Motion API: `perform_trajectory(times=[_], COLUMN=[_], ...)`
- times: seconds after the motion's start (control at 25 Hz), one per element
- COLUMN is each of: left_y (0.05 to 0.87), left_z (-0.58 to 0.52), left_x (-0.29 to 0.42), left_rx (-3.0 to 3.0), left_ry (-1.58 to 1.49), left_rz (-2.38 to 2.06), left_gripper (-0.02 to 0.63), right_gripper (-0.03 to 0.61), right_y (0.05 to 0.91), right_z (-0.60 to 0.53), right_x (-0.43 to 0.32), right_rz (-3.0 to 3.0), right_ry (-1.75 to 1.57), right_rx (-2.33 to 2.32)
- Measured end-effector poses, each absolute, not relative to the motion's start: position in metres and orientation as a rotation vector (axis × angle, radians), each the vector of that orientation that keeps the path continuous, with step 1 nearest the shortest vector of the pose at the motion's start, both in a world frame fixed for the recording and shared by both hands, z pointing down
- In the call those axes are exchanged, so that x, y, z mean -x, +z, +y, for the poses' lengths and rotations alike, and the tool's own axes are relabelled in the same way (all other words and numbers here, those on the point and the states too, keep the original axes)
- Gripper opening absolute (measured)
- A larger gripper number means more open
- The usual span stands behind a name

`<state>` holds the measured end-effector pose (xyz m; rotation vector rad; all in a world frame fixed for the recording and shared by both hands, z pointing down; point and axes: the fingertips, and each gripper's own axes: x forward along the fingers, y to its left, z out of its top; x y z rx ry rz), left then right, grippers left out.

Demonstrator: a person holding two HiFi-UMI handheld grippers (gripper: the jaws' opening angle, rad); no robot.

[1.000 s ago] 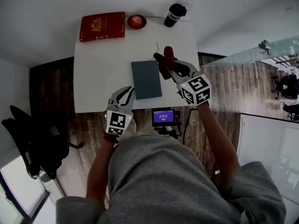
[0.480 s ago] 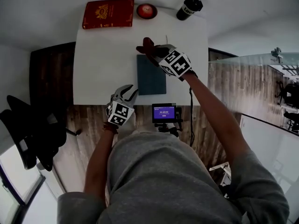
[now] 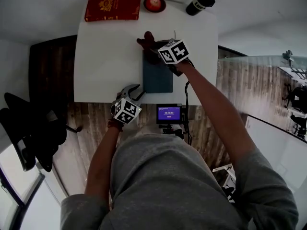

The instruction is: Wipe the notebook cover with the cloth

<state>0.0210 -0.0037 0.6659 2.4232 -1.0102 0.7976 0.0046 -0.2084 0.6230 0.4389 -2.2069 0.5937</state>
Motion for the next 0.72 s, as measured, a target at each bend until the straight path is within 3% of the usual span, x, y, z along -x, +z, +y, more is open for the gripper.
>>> perform_trajectory(times=[0.56,0.72], left_y=[0.668,0.676], left_z=[0.000,0.011], left_x=[-0.025,-0.031], left_rx=[-2.446,-2.510], left_ry=[0.830,0.972], left_rz=[-0.923,-0.840], left_gripper=[0.155,0.154], right_gripper=[0.081,0.080], right_y=[0.656,0.658], right_z=[-0.196,-0.196], right_x=[-0.017,-0.016], right_rz=[-2.059,-2.009], right_ry=[0.710,0.831], right_rx=[-0.464,-0.483])
